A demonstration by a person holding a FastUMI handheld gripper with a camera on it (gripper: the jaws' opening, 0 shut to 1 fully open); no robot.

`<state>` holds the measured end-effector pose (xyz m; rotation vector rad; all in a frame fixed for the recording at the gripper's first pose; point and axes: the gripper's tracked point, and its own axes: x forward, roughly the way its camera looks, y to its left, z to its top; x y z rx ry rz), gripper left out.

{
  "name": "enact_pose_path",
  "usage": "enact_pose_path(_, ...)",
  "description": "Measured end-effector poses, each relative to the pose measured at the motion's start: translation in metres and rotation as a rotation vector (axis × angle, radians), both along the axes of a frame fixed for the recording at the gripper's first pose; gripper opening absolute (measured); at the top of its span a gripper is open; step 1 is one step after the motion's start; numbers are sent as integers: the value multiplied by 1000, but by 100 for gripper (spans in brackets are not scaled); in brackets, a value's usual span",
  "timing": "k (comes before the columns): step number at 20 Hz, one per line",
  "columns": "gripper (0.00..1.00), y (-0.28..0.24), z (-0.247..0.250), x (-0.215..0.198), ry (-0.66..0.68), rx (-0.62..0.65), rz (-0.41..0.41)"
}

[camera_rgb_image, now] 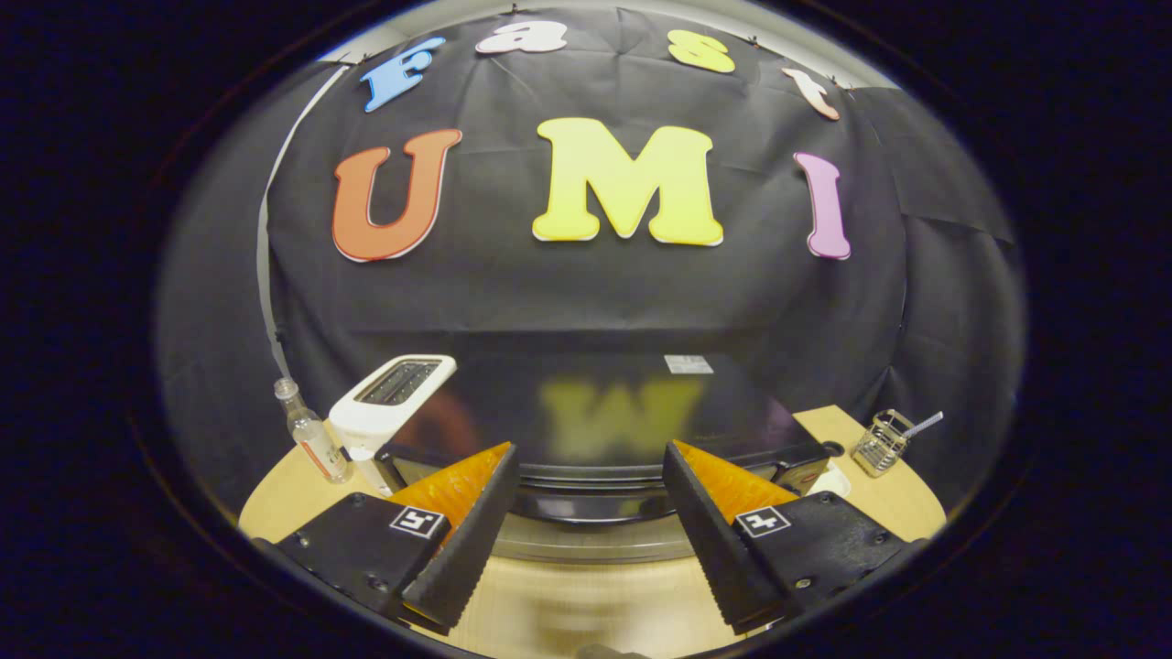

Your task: Open the toaster oven, put the food inside, and close the toaster oven door.

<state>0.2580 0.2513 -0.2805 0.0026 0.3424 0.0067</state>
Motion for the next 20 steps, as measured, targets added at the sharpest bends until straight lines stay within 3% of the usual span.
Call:
enact_pose_path(8,100,1,0,-8,3,-6,-24)
enact_pose_path(20,100,-1,-33,-88,57,1,3)
